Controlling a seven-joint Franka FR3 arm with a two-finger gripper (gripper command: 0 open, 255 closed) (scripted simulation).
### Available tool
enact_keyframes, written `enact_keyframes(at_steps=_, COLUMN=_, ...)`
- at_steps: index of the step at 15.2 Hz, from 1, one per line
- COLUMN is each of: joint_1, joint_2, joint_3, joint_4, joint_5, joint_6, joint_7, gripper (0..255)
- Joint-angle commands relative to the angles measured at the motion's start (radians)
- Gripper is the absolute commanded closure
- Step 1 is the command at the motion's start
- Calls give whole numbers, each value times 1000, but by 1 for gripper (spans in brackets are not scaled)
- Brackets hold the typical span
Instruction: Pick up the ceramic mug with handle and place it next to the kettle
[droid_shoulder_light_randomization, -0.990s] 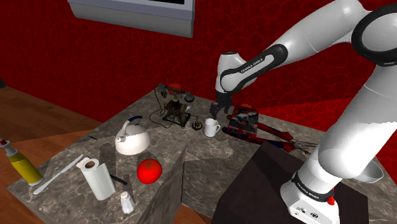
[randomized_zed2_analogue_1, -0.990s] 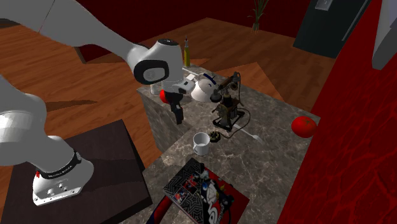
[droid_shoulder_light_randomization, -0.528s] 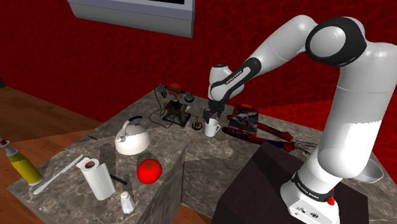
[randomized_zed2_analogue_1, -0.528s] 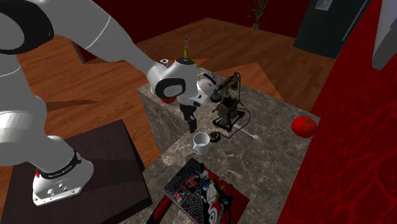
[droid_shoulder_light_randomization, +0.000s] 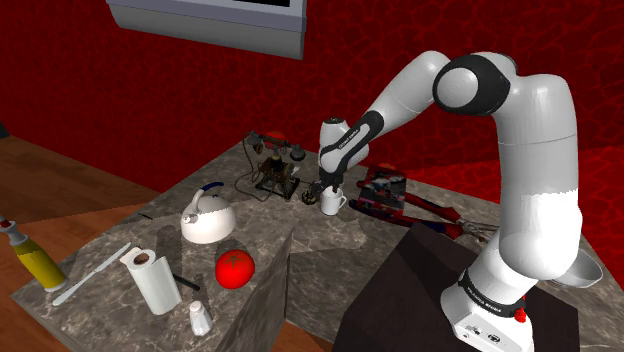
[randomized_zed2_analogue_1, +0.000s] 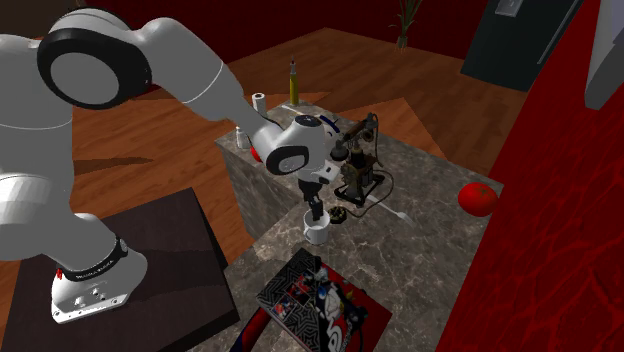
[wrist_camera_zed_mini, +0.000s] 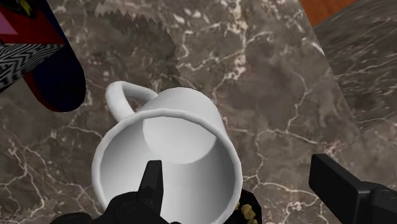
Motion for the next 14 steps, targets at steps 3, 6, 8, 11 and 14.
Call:
enact_keyframes(at_steps=3, joint_1=-3, joint_2=50, joint_3=-2, joint_4=14, joint_5=-2, joint_6=37, joint_7=-1, gripper=0)
enact_keyframes(at_steps=6, joint_1=-4, joint_2=69, joint_3=-3, joint_4=19, joint_5=-2, joint_6=52, joint_7=-1, gripper=0)
enact_keyframes(at_steps=8, joint_1=-4, joint_2=69, joint_3=-3, joint_4=19, joint_5=-2, joint_6=52, joint_7=-1, gripper=0)
enact_keyframes(at_steps=11, joint_1=-4, joint_2=69, joint_3=-3, joint_4=19, joint_5=-2, joint_6=52, joint_7=-1, gripper=0)
enact_keyframes(at_steps=14, joint_1=-4, joint_2=69, joint_3=-3, joint_4=19, joint_5=-2, joint_6=52, joint_7=-1, gripper=255)
